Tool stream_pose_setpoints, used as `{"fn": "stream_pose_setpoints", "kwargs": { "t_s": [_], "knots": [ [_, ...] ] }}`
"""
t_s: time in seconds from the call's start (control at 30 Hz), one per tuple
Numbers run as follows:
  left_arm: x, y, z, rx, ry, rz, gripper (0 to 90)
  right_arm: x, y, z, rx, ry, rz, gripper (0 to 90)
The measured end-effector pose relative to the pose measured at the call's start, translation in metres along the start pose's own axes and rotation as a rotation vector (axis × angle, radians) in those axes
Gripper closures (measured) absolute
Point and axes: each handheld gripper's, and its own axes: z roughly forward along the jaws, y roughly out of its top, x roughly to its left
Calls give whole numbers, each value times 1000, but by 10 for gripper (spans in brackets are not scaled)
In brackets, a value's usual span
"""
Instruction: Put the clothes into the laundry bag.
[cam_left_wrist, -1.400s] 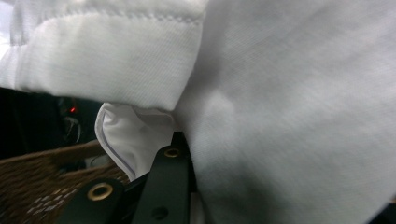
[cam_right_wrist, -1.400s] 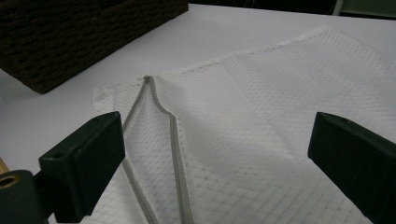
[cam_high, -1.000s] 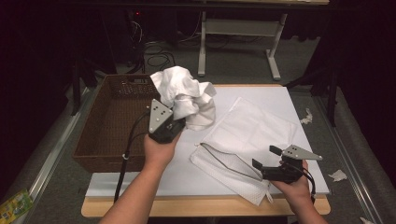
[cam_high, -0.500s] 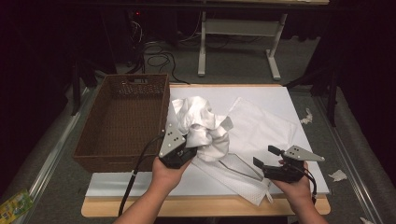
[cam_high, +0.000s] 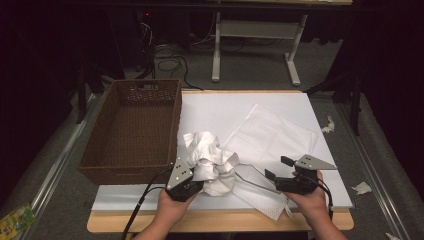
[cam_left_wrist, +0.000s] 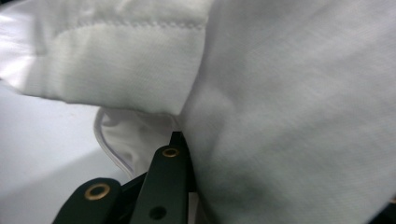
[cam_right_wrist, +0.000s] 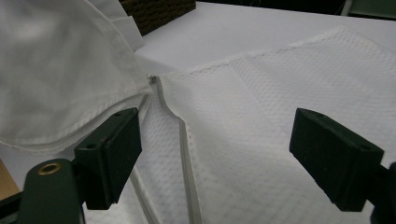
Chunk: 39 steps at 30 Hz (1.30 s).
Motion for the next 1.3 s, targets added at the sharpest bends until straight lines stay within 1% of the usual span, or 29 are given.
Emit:
{"fn": "stream_pose_setpoints", "kwargs": {
  "t_s": [0.07,0.13,0.23,0.3,0.37,0.43,0.47,0.5,0.53,0.57,0.7,0.77,0.8,0.83,0.93,1.0,1.07,1.1,1.17,1.2,1.3],
  "knots": [
    [2,1,-2,-6,0,-2,751,2,8,9,2,3,15,177],
    [4,-1,-4,-2,6,1,750,5,18,19,-8,-1,23,184],
    [7,-3,-6,-4,11,-31,747,11,29,34,-18,-9,24,206],
    [8,-2,-9,-11,16,-35,746,15,31,39,-3,0,24,219],
    [7,-1,-11,-15,21,-30,746,19,28,40,13,-2,17,234],
    [6,0,-13,-16,26,-28,747,22,23,40,31,-1,-6,256],
    [6,0,-13,-21,24,-28,747,22,21,41,44,-5,-24,275],
    [5,1,-14,-26,24,-26,747,22,18,42,57,1,-30,305],
    [5,2,-15,-34,26,-26,747,21,16,43,72,13,-31,308],
    [4,3,-16,-38,27,-28,747,20,13,44,91,12,-35,305],
    [5,4,-18,-57,29,-29,745,18,8,43,124,-19,-58,325],
    [7,3,-17,-54,29,-28,743,17,7,41,137,-26,-50,368],
    [8,2,-16,-49,30,-31,742,16,7,41,129,-18,-50,389],
    [9,1,-15,-47,31,-39,743,15,6,40,131,-17,-42,407],
    [11,-1,-14,-43,27,-65,743,13,5,43,149,-13,-43,457],
    [11,0,-14,-45,27,-55,743,14,2,46,179,-9,-41,479],
    [9,2,-15,-53,24,-47,743,14,0,48,198,-9,-51,505],
    [9,2,-15,-55,21,-46,743,15,-2,49,204,-5,-57,523],
    [8,2,-15,-54,17,-42,743,15,-3,50,221,-12,-64,576],
    [8,2,-15,-51,16,-43,743,15,-4,50,232,-16,-57,589],
    [7,2,-15,-52,14,-48,743,15,-4,50,244,-18,-56,653]
  ]
}}
